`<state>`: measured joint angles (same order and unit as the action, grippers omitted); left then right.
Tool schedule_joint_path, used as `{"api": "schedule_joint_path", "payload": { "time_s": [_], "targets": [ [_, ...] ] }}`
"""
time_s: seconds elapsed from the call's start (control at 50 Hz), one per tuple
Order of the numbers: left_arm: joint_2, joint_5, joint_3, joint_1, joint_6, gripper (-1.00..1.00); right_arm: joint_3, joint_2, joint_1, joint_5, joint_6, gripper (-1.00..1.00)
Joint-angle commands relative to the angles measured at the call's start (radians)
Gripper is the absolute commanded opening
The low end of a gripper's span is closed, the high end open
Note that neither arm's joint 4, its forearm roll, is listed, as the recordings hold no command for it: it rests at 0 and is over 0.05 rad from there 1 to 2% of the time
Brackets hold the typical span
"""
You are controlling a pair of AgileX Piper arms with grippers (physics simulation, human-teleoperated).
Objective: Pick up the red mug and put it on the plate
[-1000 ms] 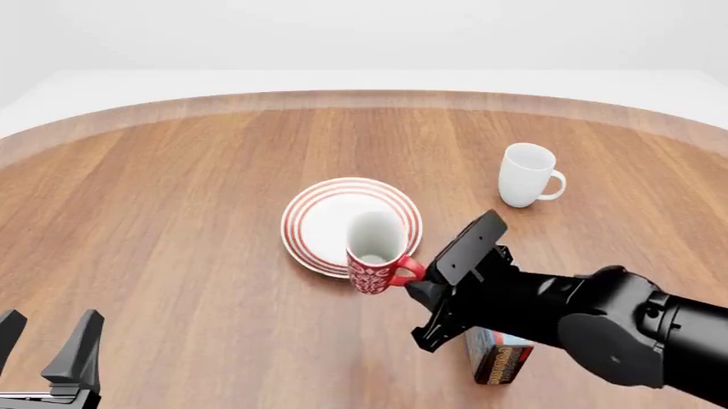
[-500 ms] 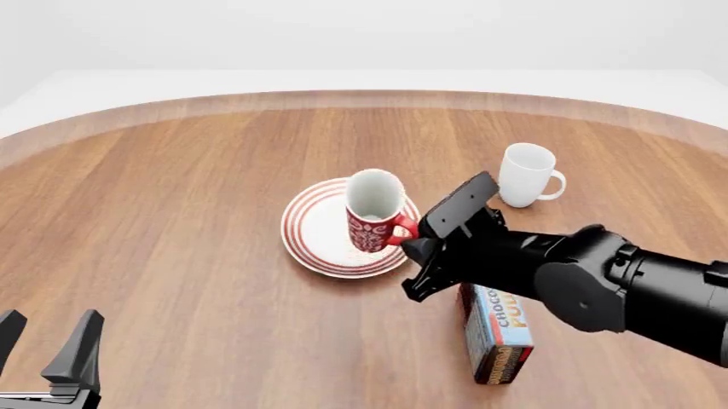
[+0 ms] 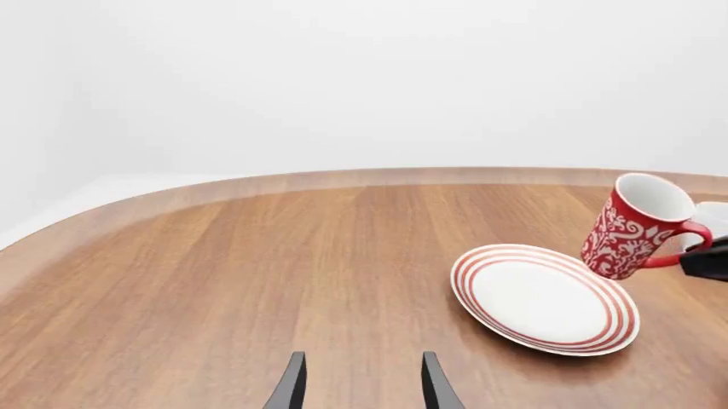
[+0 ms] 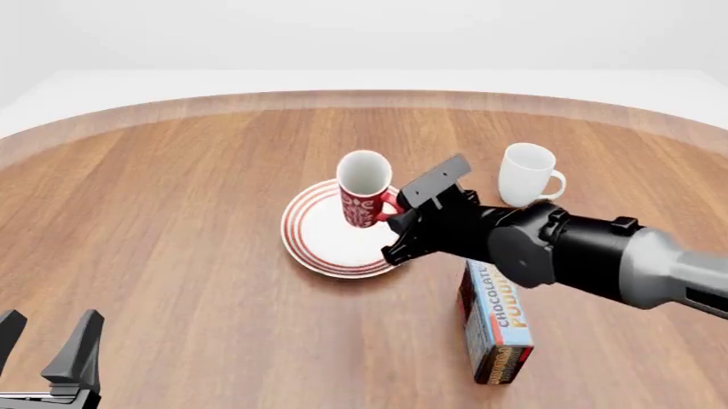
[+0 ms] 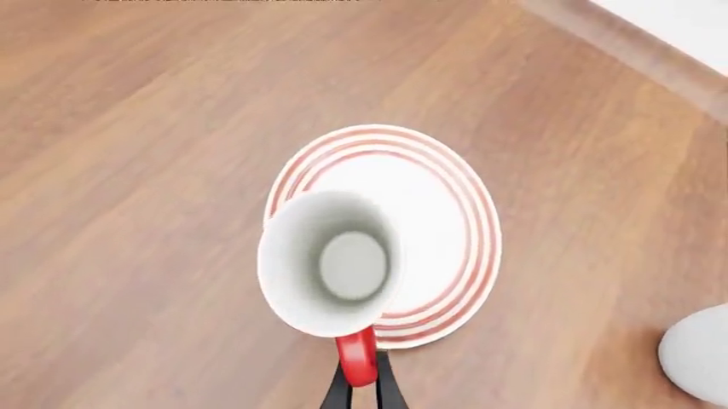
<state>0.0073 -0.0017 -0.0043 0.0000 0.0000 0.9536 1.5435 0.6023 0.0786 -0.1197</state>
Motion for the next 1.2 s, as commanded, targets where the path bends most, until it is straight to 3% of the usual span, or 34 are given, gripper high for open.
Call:
{"api": "schedule_joint_path", "payload": {
  "time_s": [0.02, 0.48, 1.2],
  "targets": [
    [0.0, 0.0, 0.0, 0.0, 0.0, 1.0, 0.05, 0.083, -0.019, -0.049, 0.013, -1.0],
    [0.0, 0.0, 0.0, 0.0, 0.0, 1.0, 0.11, 0.207, -0.084, -0.126, 0.0, -1.0],
    [0.0, 0.0, 0.0, 0.0, 0.0, 1.0, 0.204, 0.33, -0.07, -0.154, 0.016, -1.0]
  ]
}}
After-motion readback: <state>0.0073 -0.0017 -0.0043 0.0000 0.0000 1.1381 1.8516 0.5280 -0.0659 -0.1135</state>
